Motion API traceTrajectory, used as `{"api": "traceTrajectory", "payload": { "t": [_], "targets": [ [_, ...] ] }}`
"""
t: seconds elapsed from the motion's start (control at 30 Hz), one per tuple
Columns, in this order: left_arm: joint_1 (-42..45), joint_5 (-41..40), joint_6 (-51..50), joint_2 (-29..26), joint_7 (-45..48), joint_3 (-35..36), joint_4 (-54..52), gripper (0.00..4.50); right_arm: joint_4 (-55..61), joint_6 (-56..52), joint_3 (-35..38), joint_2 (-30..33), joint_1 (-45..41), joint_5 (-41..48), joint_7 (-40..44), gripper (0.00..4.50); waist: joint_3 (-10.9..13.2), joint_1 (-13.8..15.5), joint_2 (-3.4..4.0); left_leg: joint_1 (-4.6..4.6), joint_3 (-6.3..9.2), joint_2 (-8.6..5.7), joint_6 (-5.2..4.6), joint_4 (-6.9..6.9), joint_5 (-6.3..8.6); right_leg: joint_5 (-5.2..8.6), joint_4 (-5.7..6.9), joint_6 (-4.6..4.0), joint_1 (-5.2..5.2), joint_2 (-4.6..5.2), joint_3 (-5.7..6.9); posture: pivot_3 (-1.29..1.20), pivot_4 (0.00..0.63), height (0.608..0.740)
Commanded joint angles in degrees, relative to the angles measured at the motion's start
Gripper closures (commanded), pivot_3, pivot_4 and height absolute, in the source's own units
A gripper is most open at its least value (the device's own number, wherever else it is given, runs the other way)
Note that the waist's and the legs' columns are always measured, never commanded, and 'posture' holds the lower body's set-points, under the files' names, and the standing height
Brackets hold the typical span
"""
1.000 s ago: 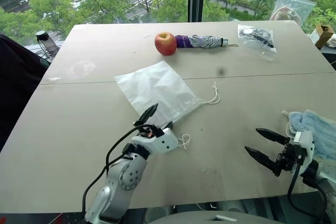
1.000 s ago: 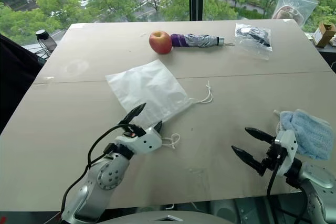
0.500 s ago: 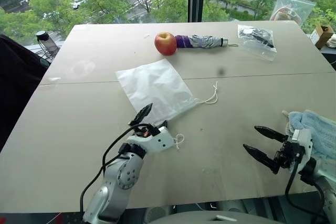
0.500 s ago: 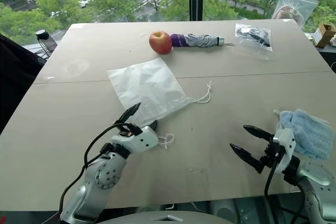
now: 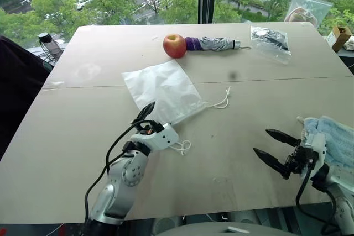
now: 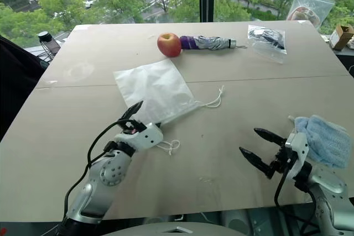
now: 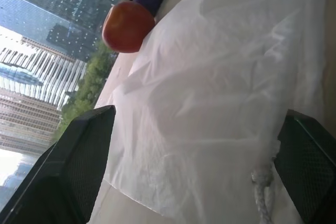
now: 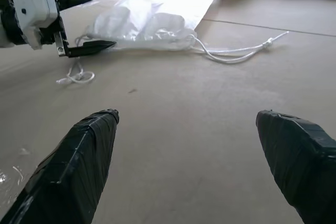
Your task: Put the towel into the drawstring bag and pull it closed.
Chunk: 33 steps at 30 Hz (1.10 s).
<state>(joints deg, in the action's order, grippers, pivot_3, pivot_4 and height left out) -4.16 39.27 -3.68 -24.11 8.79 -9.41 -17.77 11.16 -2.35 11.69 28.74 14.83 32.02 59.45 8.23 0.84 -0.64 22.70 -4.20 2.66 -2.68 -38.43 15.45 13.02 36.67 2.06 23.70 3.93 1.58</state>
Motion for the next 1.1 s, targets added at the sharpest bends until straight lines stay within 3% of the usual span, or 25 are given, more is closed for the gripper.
{"api": "traceTrajectory", "payload": {
  "t": [0.03,0.17,0.33,0.57,0.8,0.87,0.93,1.1],
  "targets": [
    [1.1,-1.2,0.4,-0.4,0.5,1.0,0.5,0.51,1.7,0.9,0.7,-0.7,-0.2,1.7,0.0,0.00,0.0,0.0,0.00,0.00,0.00,0.00,0.00,0.00,0.00,0.00,0.00,0.00,0.00,0.00,0.00,0.00,0.150,0.740],
    [1.9,-1.5,0.8,-0.6,0.4,0.9,1.1,2.06,2.1,0.9,1.1,-0.8,-0.7,2.9,1.0,0.00,0.0,0.0,0.00,0.01,-0.01,0.00,0.00,0.00,0.00,0.00,0.00,0.01,0.00,0.00,0.00,0.00,0.150,0.740],
    [2.9,-2.0,1.1,-0.6,0.6,0.8,1.5,4.44,1.8,1.3,0.8,-1.0,-1.3,2.9,0.9,0.00,0.0,0.0,0.01,-0.01,-0.01,0.00,0.00,-0.01,0.00,0.00,0.03,0.01,-0.01,0.00,-0.01,0.00,0.150,0.740],
    [5.3,-5.4,-0.6,0.5,2.0,2.4,0.7,4.44,-0.4,4.3,2.5,-2.7,-3.2,1.1,-2.3,0.00,0.0,0.0,0.00,-0.02,-0.01,-0.01,0.00,-0.01,0.00,-0.01,0.05,0.01,-0.01,0.00,-0.01,0.00,0.150,0.740],
    [12.5,-17.1,-8.5,6.8,4.8,7.4,1.9,4.44,-3.8,3.3,10.0,-1.4,-9.9,-10.1,-23.3,0.00,0.0,0.1,-0.01,0.01,-0.03,-0.13,0.00,-0.17,-0.01,-0.03,0.13,0.05,-0.02,0.00,-0.05,0.00,0.150,0.740],
    [15.1,-18.8,-9.1,6.7,5.8,8.0,2.7,4.44,-2.0,-0.9,11.8,1.6,-9.1,-15.4,-28.9,0.00,0.0,0.1,-0.02,0.07,0.02,-0.33,0.01,-0.17,-0.02,-0.14,0.13,0.27,-0.01,0.01,-0.01,0.00,0.150,0.740],
    [17.6,-19.9,-9.7,6.6,6.5,8.2,3.6,4.44,1.7,-5.6,15.0,2.4,-8.0,-14.6,-33.0,0.00,0.0,0.2,-0.01,0.07,0.05,-0.37,0.01,-0.15,-0.02,-0.12,0.14,0.31,-0.01,0.00,0.00,0.00,0.150,0.740],
    [22.2,-23.2,-14.2,7.7,7.1,8.7,4.2,4.44,12.8,-11.6,17.8,2.9,1.2,-13.4,-33.3,0.00,0.0,0.0,-0.01,0.10,0.17,-0.37,0.01,-0.05,-0.02,-0.08,0.15,0.39,-0.02,-0.07,0.03,0.00,0.150,0.740]
  ]
}}
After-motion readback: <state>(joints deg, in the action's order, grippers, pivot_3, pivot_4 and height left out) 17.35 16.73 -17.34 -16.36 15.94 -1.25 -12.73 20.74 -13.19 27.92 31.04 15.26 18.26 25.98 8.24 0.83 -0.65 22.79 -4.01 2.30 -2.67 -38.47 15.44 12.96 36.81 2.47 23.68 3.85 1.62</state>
